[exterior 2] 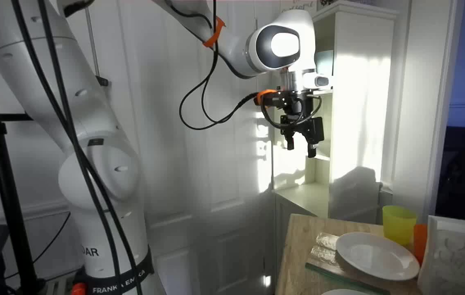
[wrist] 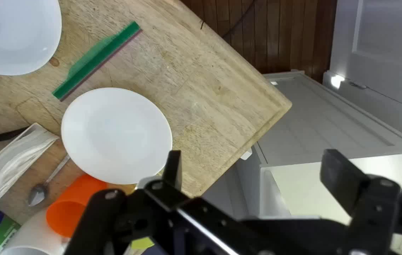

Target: Move the plate on the left to the cupboard bottom shelf

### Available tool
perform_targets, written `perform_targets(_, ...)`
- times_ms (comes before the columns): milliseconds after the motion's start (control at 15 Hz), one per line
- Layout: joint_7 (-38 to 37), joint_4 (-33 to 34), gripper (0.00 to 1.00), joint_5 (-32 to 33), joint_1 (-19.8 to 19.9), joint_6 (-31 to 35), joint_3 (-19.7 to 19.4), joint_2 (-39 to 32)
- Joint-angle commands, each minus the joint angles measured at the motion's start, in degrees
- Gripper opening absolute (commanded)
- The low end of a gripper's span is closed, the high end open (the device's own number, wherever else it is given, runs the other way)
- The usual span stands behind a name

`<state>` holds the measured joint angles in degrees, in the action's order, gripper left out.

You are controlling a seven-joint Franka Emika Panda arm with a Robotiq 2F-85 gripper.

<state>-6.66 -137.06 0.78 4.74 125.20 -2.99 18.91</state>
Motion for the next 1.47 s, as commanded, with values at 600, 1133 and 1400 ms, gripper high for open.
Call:
perform_targets(600,0.0,0.1,1.0,0.0,0.1,-0.1,0.1,0.0)
perform_targets(1133,0.0,0.1,1.0,0.0,0.1,-0.1,0.1,0.0)
perform_targets(1400,-19.7,2.5,1.0,7.9,5.0,1.9,9.3,-4.7)
